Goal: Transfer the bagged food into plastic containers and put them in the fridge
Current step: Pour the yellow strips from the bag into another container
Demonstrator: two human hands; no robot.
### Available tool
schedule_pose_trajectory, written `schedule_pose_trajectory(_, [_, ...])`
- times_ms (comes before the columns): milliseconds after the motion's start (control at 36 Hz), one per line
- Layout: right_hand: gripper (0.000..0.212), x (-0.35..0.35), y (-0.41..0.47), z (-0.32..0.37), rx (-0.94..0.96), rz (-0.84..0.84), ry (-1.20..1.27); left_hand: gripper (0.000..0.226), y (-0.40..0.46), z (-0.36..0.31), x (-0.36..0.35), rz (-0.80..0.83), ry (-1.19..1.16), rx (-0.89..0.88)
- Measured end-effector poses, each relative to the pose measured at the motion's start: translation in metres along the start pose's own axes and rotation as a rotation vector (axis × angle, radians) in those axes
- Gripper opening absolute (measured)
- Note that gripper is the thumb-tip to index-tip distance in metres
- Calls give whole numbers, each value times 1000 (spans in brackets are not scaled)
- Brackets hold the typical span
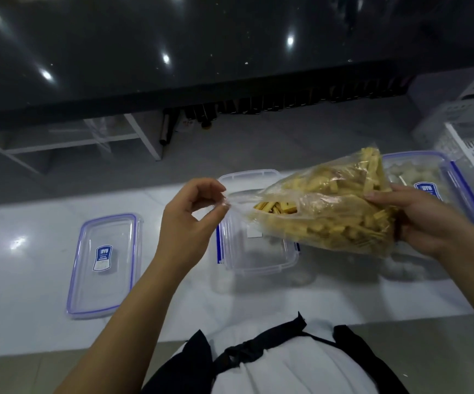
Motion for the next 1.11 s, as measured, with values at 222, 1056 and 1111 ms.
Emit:
schedule_pose_trajectory(222, [47, 7, 1, 2, 33, 42, 71, 32, -2, -1, -1, 3, -56, -1])
schedule_pose_trajectory(1056, [48, -11, -7, 26, 95, 60, -26, 35, -3, 6, -16, 156, -24, 102])
schedule_pose_trajectory(1111, [50, -10, -8, 27, 95, 55, -35, 33, -4, 10, -13, 146, -21, 120])
Point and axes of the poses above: each hand's wrist, its own y-axis towards the middle knuckle, its own x-axis out of the back of the hand, z = x × y, the point moved 5 cm from there along y, towards the middle knuckle, and after that the axes turned 13 degrees about -z, right-handed, at the moved point
